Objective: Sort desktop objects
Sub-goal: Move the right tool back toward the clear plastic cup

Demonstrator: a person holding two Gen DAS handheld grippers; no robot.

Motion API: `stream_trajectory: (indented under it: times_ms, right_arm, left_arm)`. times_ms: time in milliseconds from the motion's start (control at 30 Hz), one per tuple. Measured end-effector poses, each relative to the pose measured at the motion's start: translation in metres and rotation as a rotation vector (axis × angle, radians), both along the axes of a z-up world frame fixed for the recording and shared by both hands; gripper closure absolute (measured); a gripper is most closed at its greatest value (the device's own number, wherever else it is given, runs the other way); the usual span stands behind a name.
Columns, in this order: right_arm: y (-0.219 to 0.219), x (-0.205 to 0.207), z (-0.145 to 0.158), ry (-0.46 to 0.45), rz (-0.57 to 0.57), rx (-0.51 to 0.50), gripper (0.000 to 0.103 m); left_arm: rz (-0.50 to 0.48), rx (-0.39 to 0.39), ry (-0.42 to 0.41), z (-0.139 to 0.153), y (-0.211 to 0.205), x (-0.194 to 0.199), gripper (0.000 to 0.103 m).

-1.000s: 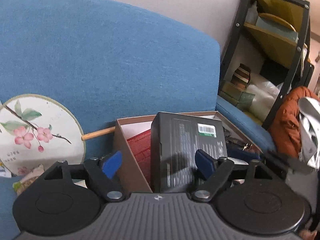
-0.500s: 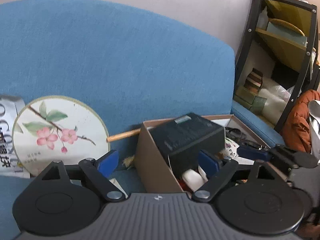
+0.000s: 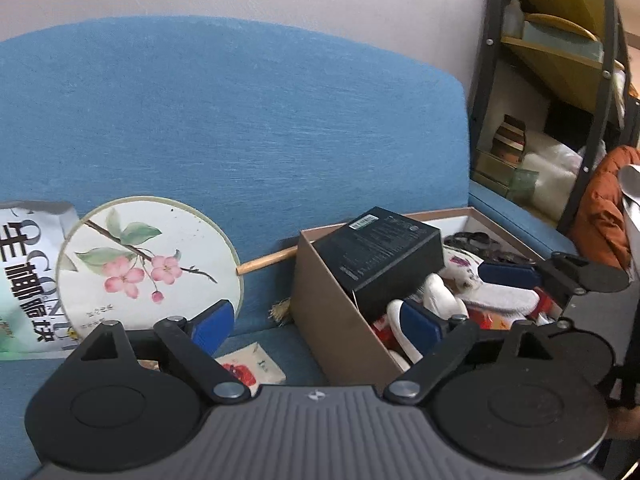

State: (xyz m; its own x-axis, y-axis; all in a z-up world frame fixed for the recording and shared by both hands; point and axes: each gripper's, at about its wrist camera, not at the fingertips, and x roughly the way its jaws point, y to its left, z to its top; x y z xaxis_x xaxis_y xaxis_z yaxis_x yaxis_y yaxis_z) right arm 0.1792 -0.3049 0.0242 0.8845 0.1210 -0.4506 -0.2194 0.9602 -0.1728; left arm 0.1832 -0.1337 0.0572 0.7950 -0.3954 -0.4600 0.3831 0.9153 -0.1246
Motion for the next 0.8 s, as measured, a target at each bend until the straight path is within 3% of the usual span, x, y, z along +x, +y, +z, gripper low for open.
stream_trajectory:
  times_ms: [133,567,800]
  right_arm:
    - [0.006,-0.020,0.007,0.035,0.054,0.020,0.012]
    - [0.056,-0.084,0.026,0.015,0.135,0.004,0.008]
    - [0.089,-0.121,0.012,0.031,0.206,0.024,0.004]
  left_arm:
    - [-0.005,0.043,-0.002,0.005,0.002,-0.019,0.010]
    - [0.093,0.046,0.014,0.021,0.037,-0.078,0.010]
    - [0.114,0.003,0.048,-0.003,0.072,-0.116,0.010]
